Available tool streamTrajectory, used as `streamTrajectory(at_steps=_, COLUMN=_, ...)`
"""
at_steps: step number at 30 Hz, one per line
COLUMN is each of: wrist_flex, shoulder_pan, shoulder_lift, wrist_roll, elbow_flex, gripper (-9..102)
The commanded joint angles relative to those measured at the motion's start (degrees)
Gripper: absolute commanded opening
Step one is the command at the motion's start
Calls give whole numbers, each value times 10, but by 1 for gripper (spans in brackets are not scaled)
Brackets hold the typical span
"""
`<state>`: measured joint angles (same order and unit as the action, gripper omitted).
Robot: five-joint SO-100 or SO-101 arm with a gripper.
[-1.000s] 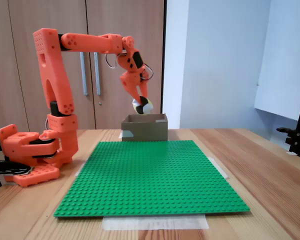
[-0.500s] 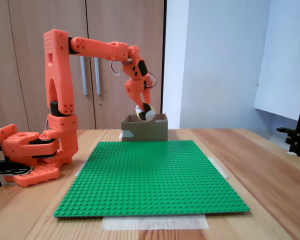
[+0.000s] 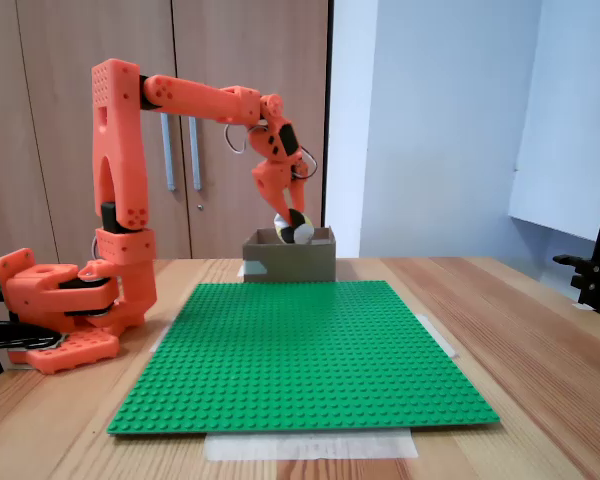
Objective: Pick the ball and put it in the box.
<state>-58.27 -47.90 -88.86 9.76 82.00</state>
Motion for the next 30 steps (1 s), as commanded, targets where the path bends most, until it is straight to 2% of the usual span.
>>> streamTrajectory(at_steps=1, wrist_flex=5, shoulder_pan=5, shoulder_lift=-10, wrist_roll=9, elbow_flex=4, gripper=11)
streamTrajectory(at_steps=5, wrist_flex=0, shoulder_pan=0, shoulder_lift=-19, wrist_roll=14, elbow_flex=11, gripper=18)
streamTrajectory(at_steps=19, wrist_flex=25, shoulder_pan=5, shoulder_lift=-93, wrist_roll=29, elbow_flex=28, gripper=9)
streamTrajectory(at_steps=22, wrist_flex=33, shoulder_pan=9, shoulder_lift=-134, wrist_roll=11, elbow_flex=48, gripper=0)
streamTrajectory(at_steps=30, wrist_flex=97, shoulder_pan=47, shoulder_lift=-259, wrist_roll=-12, elbow_flex=164, gripper=-1)
